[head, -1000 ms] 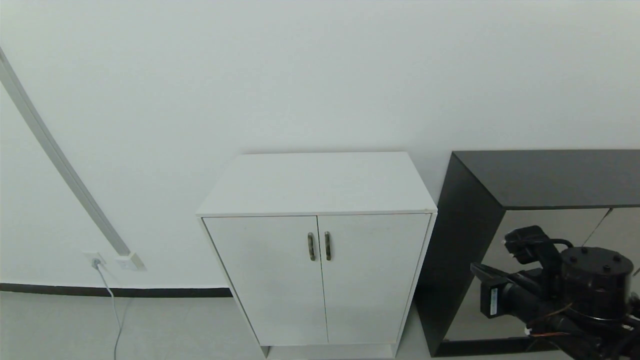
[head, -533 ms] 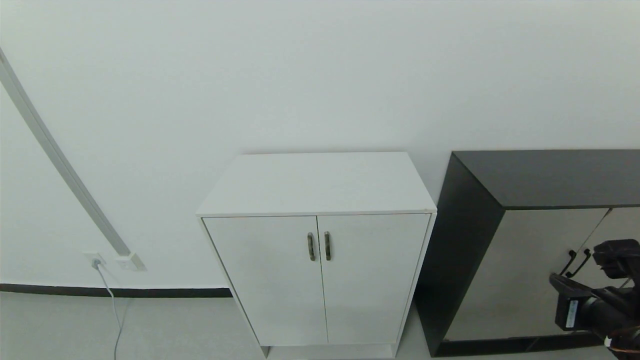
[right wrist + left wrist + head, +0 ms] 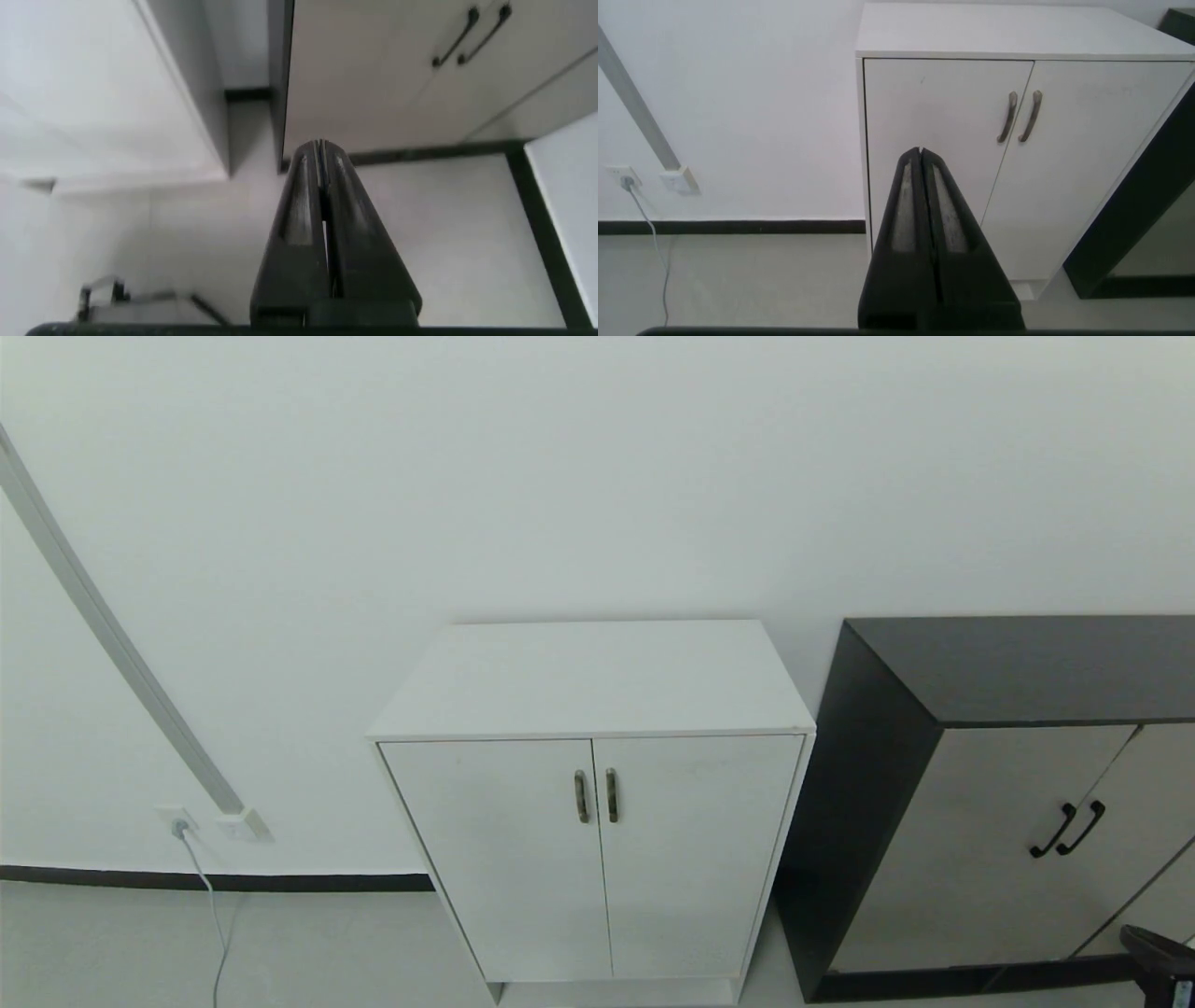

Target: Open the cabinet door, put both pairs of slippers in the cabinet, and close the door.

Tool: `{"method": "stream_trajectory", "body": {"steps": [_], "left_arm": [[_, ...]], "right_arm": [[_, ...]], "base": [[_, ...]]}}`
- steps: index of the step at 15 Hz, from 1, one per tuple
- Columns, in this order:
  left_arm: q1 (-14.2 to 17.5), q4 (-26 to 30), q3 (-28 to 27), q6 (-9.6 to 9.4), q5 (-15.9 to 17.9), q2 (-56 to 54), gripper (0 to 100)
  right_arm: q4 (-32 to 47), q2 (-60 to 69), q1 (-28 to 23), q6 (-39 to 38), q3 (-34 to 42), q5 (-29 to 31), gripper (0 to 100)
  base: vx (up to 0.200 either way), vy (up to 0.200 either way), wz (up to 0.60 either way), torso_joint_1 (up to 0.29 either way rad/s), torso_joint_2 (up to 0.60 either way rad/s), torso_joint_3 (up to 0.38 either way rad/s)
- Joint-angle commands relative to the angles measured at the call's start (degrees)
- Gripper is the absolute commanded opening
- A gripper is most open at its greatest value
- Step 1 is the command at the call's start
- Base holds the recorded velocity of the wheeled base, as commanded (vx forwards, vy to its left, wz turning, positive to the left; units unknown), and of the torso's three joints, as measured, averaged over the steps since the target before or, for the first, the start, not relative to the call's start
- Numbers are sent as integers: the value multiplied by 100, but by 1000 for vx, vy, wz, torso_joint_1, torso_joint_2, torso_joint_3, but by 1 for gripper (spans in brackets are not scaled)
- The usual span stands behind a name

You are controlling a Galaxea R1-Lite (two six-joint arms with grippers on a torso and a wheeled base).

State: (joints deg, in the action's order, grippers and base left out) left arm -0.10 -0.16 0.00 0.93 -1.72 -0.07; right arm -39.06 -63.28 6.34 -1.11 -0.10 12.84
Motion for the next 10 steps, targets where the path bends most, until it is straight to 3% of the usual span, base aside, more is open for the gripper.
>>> {"method": "stream_trajectory", "body": {"steps": [1, 10], "left_arm": [[1, -2, 0, 4, -4, 7, 0], [1, -2, 0, 4, -4, 7, 0]], "right_arm": [[1049, 1397, -19, 5, -43, -238, 0], [3431, 2830, 8, -3, 10, -809, 0]], "base": [[0, 0, 0, 0, 0, 0], [0, 0, 0, 0, 0, 0]]}}
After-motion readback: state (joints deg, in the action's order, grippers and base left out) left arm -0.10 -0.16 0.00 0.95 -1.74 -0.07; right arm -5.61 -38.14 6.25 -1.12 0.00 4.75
